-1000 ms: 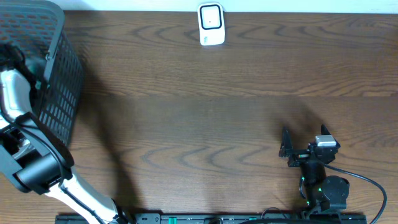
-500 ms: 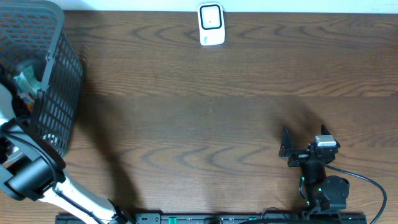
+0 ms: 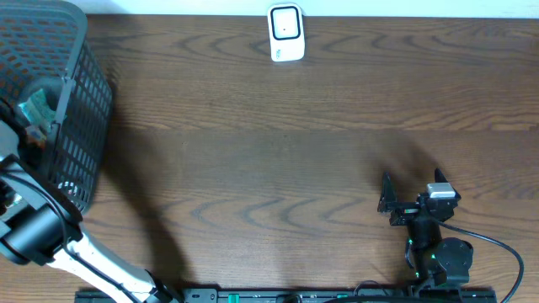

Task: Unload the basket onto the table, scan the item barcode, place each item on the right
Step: 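Lift the snack bag out of the basket with the left gripper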

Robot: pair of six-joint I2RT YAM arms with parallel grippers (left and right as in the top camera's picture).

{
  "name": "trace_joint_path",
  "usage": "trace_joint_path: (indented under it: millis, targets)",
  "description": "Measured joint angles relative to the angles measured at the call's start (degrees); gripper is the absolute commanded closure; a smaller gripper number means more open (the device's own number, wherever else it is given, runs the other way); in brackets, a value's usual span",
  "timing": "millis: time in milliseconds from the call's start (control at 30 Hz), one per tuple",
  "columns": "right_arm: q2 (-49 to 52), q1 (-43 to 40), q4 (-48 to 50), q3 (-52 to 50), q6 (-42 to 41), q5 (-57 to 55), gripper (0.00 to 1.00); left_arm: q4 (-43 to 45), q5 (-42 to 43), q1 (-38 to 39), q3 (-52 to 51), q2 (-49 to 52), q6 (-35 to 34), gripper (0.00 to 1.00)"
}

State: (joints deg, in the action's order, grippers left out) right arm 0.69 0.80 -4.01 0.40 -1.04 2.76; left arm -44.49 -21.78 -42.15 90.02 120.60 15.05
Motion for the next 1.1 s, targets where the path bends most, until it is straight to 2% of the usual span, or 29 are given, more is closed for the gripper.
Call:
trace_joint_path:
  millis: [100, 167, 200, 267, 300, 333, 667, 900, 1100]
  targets:
    - [0.0, 0.0, 0.0, 0.0, 0.0, 0.0, 0.01, 0.0, -0.4, 0.0, 0.0, -0.1, 0.0, 0.22]
    - [0.0, 0.0, 0.0, 0.0, 0.0, 0.0, 0.01, 0.0, -0.4, 0.0, 0.0, 0.0, 0.0, 0.30]
    - [0.0, 0.0, 0.0, 0.0, 0.0, 0.0, 0.01, 0.0, -0.2, 0.0, 0.0, 0.0, -0.1, 0.51]
    - [0.0, 0.0, 0.0, 0.0, 0.0, 0.0, 0.01, 0.0, 0.6, 0.0, 0.0, 0.0, -0.2, 0.78]
    - [0.0, 0.0, 0.0, 0.0, 0.0, 0.0, 0.01, -0.1, 1.2, -0.1, 0.0, 0.0, 0.0, 0.90]
    - [0.0, 0.0, 0.0, 0.0, 0.0, 0.0, 0.01, -0.1, 1.6, -0.1, 0.0, 0.0, 0.0, 0.92]
    - [0.0, 0.0, 0.0, 0.0, 0.0, 0.0, 0.01, -0.8, 3.5, -0.1, 0.0, -0.8, -2.8, 0.93]
    - [0.0, 0.0, 0.0, 0.0, 0.0, 0.0, 0.01, 2.5, 20.2, -0.5, -0.2, -8.0, -5.2, 0.93]
    - [0.0, 0.0, 0.0, 0.0, 0.0, 0.0, 0.01, 5.3, 27.9, -0.5, -0.2, -18.8, -11.5, 0.93]
